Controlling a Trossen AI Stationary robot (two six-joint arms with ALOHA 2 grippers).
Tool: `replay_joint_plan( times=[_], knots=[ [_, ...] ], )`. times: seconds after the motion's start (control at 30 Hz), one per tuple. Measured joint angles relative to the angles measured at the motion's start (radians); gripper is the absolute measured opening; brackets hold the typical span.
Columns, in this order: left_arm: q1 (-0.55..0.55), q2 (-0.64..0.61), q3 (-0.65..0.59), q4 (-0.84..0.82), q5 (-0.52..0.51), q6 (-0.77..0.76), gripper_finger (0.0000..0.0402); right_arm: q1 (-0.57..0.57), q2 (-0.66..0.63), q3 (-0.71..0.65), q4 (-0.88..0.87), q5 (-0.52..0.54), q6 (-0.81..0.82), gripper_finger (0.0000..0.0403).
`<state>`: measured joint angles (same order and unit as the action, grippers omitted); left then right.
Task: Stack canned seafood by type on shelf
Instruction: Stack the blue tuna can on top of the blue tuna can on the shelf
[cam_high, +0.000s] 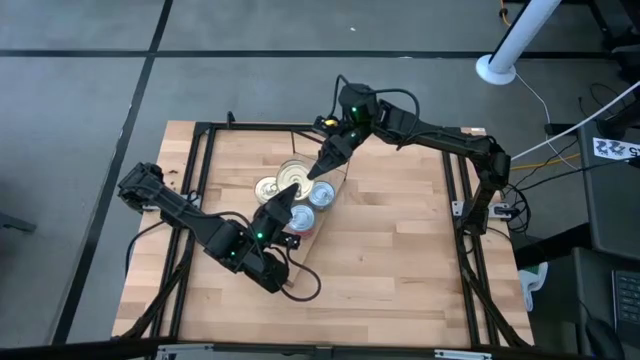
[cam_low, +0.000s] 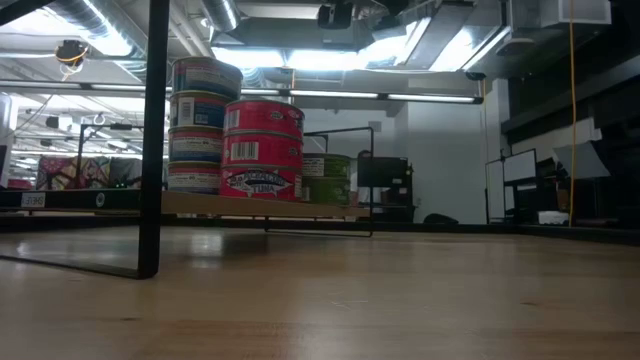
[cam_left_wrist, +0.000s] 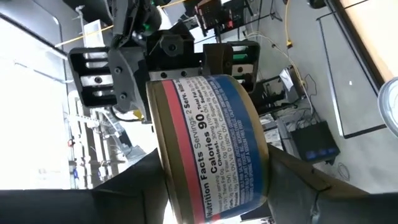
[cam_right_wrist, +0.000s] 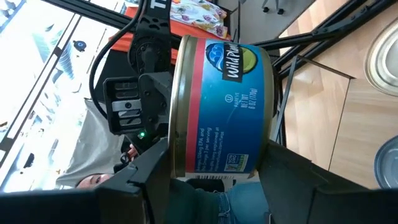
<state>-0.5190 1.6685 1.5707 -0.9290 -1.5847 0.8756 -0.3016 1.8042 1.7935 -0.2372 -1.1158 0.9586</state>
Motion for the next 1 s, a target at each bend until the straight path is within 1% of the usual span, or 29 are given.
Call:
replay_joint_plan(
  times=[0.07, 0.3, 0.47, 0.57, 0.7, 0.83, 0.9, 1.0],
  knots=[
    [0.000, -0.001, 0.000, 0.001, -0.004, -0.005, 0.0198, 0.000, 0.000, 0.000, 0.001, 0.005, -0.002, 0.0202],
    [0.000, -0.001, 0.000, -0.006, -0.002, -0.039, 0.0200, 0.000, 0.000, 0.000, -0.003, 0.030, 0.001, 0.0202],
    [0.000, -0.001, 0.000, -0.009, 0.005, -0.041, 0.0205, 0.001, 0.000, 0.000, -0.007, 0.038, -0.053, 0.0206],
    [0.000, -0.001, 0.000, -0.008, 0.010, -0.046, 0.0201, 0.007, 0.000, 0.000, -0.007, 0.049, -0.073, 0.0222],
    [0.002, 0.000, 0.000, -0.004, 0.030, -0.062, 0.0200, 0.015, 0.000, 0.000, -0.008, 0.096, -0.092, 0.0255],
    [0.002, 0.000, 0.000, -0.005, 0.028, -0.066, 0.0200, 0.014, 0.000, 0.000, -0.004, 0.117, -0.151, 0.0284],
    [0.002, 0.000, -0.001, -0.005, 0.028, -0.078, 0.0199, 0.001, 0.000, 0.000, -0.004, 0.118, -0.184, 0.0293],
    [0.002, 0.000, -0.001, -0.005, 0.023, -0.114, 0.0199, -0.019, 0.000, 0.000, 0.000, 0.104, -0.276, 0.0300]
  ],
)
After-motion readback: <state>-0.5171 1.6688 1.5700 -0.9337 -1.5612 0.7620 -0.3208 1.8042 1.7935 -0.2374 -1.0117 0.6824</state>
